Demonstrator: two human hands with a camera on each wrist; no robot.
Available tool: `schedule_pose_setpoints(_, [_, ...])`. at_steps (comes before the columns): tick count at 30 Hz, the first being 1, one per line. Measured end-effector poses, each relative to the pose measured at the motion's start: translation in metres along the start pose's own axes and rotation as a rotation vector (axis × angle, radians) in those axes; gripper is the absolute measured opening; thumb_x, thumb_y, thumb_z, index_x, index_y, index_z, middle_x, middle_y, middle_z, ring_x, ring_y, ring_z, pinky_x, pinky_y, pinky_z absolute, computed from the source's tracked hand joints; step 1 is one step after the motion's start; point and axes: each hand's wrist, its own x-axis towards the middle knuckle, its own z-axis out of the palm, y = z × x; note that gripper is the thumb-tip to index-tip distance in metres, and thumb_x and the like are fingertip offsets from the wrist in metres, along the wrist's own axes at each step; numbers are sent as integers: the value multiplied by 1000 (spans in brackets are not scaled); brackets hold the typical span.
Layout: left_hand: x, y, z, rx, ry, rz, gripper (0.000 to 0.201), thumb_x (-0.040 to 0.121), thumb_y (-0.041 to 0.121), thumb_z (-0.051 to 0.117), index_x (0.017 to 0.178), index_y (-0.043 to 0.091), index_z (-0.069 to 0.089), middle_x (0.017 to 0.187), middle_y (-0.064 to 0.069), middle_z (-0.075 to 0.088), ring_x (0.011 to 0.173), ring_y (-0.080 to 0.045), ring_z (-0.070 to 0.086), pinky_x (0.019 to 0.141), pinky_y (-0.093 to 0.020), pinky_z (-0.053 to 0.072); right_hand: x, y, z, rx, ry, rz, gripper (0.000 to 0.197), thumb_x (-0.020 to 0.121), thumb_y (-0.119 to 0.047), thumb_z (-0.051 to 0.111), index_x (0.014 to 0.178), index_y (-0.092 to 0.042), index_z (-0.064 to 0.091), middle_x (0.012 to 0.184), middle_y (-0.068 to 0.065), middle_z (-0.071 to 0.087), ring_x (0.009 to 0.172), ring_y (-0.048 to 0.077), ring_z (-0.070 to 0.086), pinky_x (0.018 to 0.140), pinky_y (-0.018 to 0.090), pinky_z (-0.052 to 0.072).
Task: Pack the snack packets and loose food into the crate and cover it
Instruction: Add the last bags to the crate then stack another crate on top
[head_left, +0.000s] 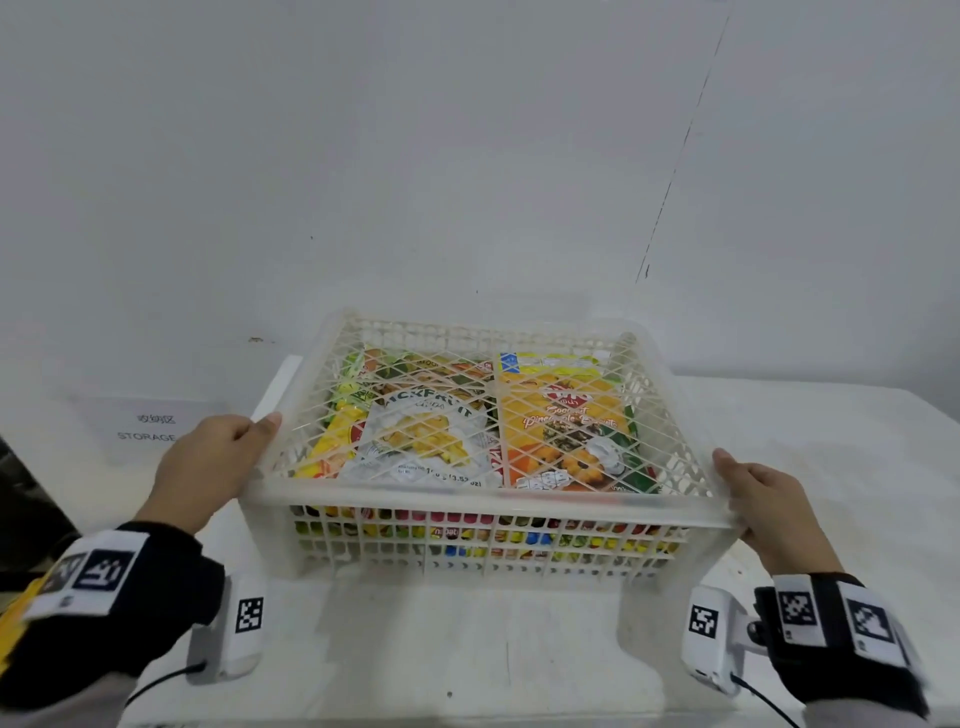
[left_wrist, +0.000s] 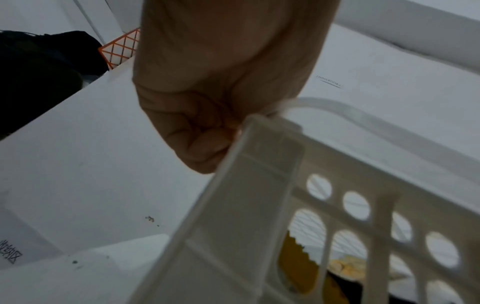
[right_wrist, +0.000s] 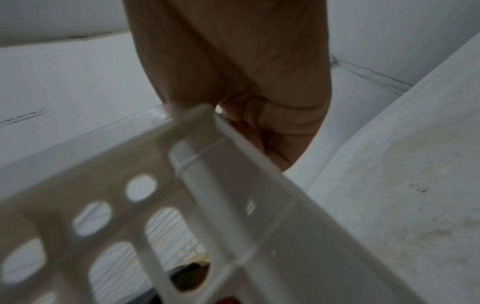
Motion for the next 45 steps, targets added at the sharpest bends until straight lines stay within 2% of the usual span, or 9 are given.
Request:
schedule_pose_setpoints(6, [-10, -2, -4, 91, -19, 34, 49, 96, 36, 45, 55, 10, 39, 50, -7, 41, 49, -23, 41, 54, -31, 28, -4, -3, -6, -63, -47, 4, 41, 90, -33, 60, 81, 8, 62, 78, 18, 55, 72, 27, 49, 66, 38, 41])
schedule_pose_setpoints(9, [-14, -15, -3, -79, -52, 33, 54, 95, 38, 47, 59, -2, 45, 50, -6, 39, 47, -20, 37, 52, -29, 29, -5, -1, -12, -57, -114, 18, 46, 90, -33, 59, 88, 12, 59, 79, 20, 52, 74, 29, 46, 68, 41, 39])
schedule_pose_setpoints(12, [-9, -25, -5, -283, -179, -35, 58, 92, 43, 50, 75, -13, 53, 60, -9, 46, 53, -18, 42, 48, -23, 35, -5, -2, -20, 42, -246, 81, 46, 90, -32, 58, 96, 14, 56, 84, 21, 53, 77, 30, 50, 68, 41, 45])
schedule_pose_setpoints(15, [1, -31, -14, -488, -410, -170, 55, 76, 55, 61, 82, 1, 67, 74, -12, 64, 63, -21, 58, 54, -28, 49, 0, -8, -28, 95, -404, 140, 35, 81, -34, 60, 85, 1, 56, 77, 17, 53, 67, 26, 55, 57, 31, 51])
schedule_pose_setpoints(19, [25, -32, -35, -313, -584, -183, 59, 60, 63, 74, 85, 9, 71, 76, -12, 69, 65, -21, 60, 59, -29, 53, 16, -26, -35, -99, -507, 96, 27, 82, -28, 62, 96, -6, 56, 81, 13, 65, 66, 21, 61, 54, 28, 51])
schedule_pose_setpoints(25, [70, 0, -42, -331, -568, -255, 28, 81, 20, 66, 101, 1, 67, 78, -10, 69, 57, -18, 62, 53, -27, 56, 43, -62, -17, -405, -534, 14, 21, 96, -19, 50, 110, -5, 56, 96, 16, 60, 75, 27, 57, 65, 32, 51])
schedule_pose_setpoints(30, [84, 16, -31, -348, -642, -337, 27, 89, 11, 57, 108, -8, 62, 94, -17, 68, 55, -21, 64, 53, -29, 58, 59, -75, 1, -475, -571, 67, 28, 100, -18, 41, 114, 5, 51, 90, 15, 52, 68, 23, 52, 61, 29, 48])
schedule_pose_setpoints(37, [84, 29, -30, -222, -658, -302, 21, 94, 1, 48, 106, -11, 60, 88, -19, 62, 55, -20, 60, 46, -27, 55, 74, -80, 4, -308, -651, 213, 14, 99, -3, 41, 97, 4, 53, 87, 16, 54, 69, 24, 51, 68, 34, 46])
schedule_pose_setpoints(45, [68, 32, -26, -152, -561, -230, 22, 93, -5, 46, 107, -19, 57, 92, -20, 53, 71, -25, 48, 50, -20, 52, 75, -70, 1, -338, -645, 123, 31, 96, 5, 41, 67, -1, 52, 59, 9, 46, 51, 16, 45, 43, 22, 46])
